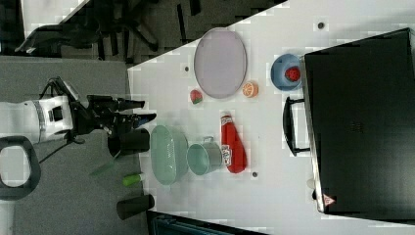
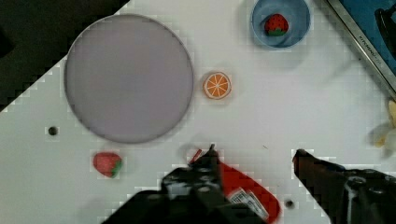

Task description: Flap open oven.

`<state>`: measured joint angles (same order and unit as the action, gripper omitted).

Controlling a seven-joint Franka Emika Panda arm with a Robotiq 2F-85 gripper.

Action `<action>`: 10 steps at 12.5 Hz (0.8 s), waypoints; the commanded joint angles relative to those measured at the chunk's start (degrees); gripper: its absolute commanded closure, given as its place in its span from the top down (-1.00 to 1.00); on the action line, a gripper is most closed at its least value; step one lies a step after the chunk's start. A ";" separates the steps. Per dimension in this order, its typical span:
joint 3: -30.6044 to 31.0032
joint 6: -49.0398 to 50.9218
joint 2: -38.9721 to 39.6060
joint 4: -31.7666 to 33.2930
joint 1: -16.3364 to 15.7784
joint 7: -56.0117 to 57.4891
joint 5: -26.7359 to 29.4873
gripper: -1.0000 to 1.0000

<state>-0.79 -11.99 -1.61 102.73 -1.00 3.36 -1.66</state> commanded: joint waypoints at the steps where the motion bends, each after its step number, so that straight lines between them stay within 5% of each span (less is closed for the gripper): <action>1: -3.07 11.91 -19.29 8.77 0.55 -6.20 -0.38 0.59; 3: -3.08 11.90 -19.29 8.78 0.55 -6.20 -0.39 0.99; 5: -3.07 11.90 -19.29 8.78 0.55 -6.20 -0.38 1.00; 6: -3.07 11.90 -19.29 8.78 0.55 -6.20 -0.38 0.90; 10: -3.19 11.93 -19.25 8.93 0.56 -6.20 -0.39 -0.09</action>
<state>-4.34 -0.37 -23.07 109.50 -0.29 0.64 -2.32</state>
